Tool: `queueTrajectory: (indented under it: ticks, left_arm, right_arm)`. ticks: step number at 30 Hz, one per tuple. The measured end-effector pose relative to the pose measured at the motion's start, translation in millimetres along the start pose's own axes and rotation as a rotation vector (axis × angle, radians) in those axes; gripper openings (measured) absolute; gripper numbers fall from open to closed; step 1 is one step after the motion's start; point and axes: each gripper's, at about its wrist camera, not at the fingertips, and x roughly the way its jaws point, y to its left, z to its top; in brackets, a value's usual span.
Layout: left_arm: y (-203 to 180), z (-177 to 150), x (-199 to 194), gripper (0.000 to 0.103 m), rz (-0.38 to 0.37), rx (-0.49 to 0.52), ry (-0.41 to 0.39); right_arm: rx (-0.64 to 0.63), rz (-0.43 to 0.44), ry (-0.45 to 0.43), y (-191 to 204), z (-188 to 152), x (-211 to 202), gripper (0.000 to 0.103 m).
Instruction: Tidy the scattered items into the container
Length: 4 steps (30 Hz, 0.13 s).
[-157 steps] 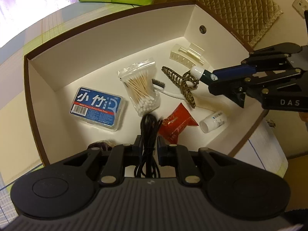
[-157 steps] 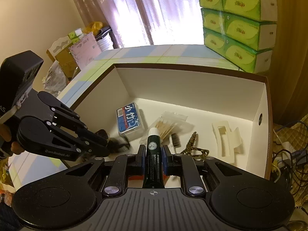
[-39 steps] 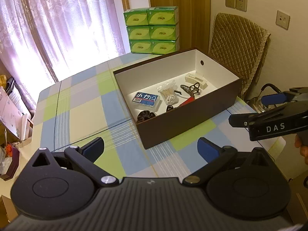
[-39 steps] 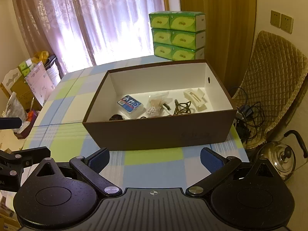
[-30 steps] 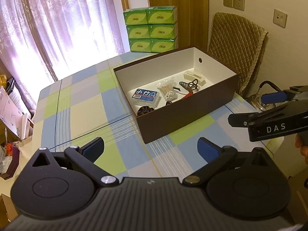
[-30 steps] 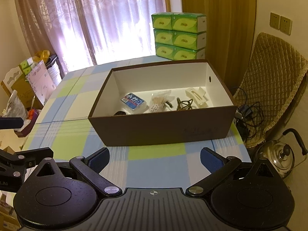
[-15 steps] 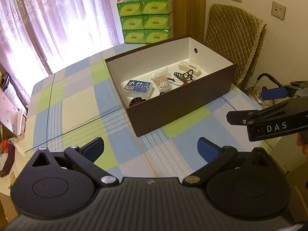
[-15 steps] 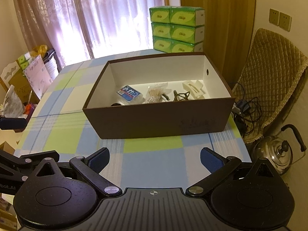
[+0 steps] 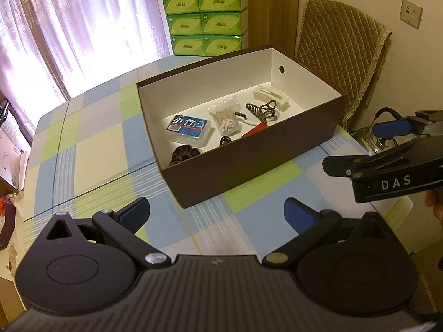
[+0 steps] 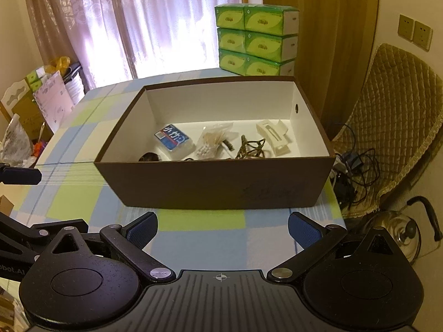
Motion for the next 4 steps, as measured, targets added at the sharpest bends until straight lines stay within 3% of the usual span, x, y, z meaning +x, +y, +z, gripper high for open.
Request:
queueTrajectory:
  ticks: [4]
  left_arm:
    - [-3.7, 6.4, 9.4, 0.102, 0.004, -0.020, 0.004]
  right_arm:
    - [-0.023, 0.022, -0.002, -11.9, 3.4, 5.8, 0.103]
